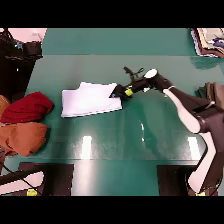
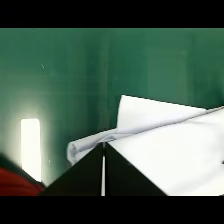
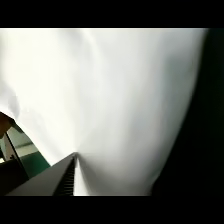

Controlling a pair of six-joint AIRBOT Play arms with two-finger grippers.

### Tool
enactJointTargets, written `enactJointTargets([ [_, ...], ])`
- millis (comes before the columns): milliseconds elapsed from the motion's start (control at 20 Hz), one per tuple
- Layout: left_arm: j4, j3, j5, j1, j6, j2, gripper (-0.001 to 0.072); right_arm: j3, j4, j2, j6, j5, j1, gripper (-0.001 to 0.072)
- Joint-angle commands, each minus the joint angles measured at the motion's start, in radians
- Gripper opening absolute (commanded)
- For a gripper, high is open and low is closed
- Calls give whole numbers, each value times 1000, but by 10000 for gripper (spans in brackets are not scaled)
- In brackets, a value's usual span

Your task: Fold the shirts.

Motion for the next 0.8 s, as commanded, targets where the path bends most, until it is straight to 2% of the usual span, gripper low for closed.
enactJointTargets([
  [0,-3,0,-24,0,0,0,28,139,43,-83,5,-5,67,247],
  [50,-4,0,-35,0,0,0,28,166,44,-90,-5,-2,67,78],
  [100,-8,0,-44,0,0,0,28,187,44,-90,-14,0,63,19],
  [250,-53,0,-52,-9,-1,0,27,269,43,-88,-15,64,13,18],
  [450,-51,0,-60,-128,24,0,27,243,36,25,-10,120,-154,18],
  [750,-51,0,-6,-320,25,0,27,14,-200,353,-9,95,-549,18],
])
